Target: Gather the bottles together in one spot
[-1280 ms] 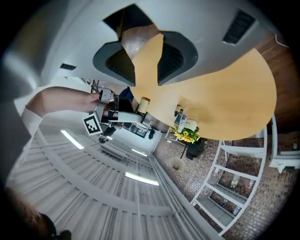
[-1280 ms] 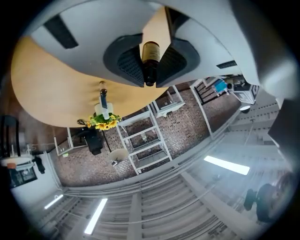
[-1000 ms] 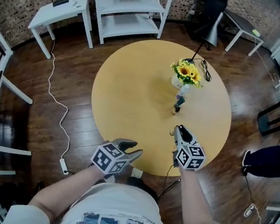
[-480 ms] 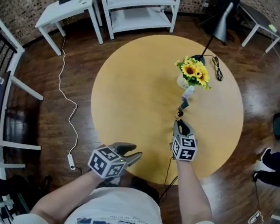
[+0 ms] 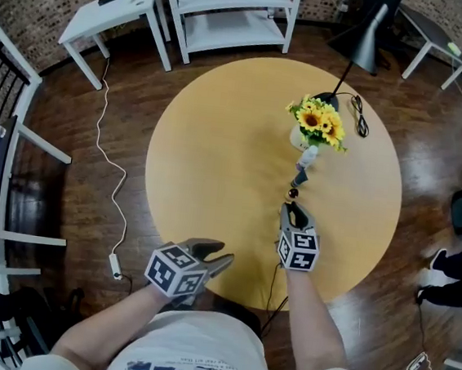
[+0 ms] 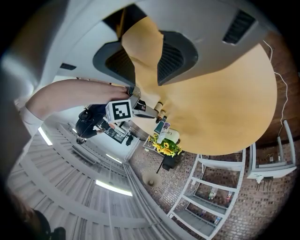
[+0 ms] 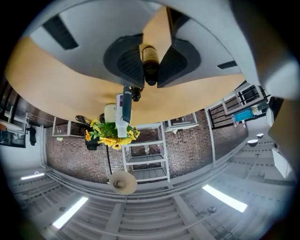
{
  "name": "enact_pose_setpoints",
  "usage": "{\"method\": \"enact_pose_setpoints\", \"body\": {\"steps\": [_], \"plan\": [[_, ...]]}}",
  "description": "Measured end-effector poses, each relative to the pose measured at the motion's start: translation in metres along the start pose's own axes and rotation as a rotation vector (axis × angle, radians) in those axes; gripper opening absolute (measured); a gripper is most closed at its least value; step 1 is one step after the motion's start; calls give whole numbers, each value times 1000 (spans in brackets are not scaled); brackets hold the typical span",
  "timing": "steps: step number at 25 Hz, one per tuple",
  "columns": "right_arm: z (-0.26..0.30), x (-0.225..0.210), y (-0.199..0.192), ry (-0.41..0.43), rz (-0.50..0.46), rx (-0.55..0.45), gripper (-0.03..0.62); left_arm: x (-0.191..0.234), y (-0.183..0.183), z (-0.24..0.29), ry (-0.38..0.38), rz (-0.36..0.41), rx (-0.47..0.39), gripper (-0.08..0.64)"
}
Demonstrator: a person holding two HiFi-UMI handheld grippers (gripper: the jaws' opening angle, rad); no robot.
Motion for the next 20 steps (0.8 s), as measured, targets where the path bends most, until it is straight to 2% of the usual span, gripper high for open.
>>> {"method": "enact_pose_setpoints", "body": {"steps": [9, 12, 17, 20], "plan": [[-8, 4, 1, 28, -19, -1, 186, -7, 0, 5, -28, 15, 19, 155], [-20, 5, 8, 16, -32, -21, 195, -5, 3, 3, -31, 26, 13, 156], [-71, 10, 26, -42, -3, -60, 195, -8, 4, -9, -49, 51, -6, 156], [-116, 35, 28, -62, 19, -60, 195, -12, -1, -29, -70, 70, -14, 156]]}}
Point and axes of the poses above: the fingertips, and each gripper's own axes: z forward along the fingers, x to its left, y out of its top, the point moved 6 cm from there along -z, backward along the fingers, and after that the axes turned 12 degrees about -x, right-handed, at the moved point
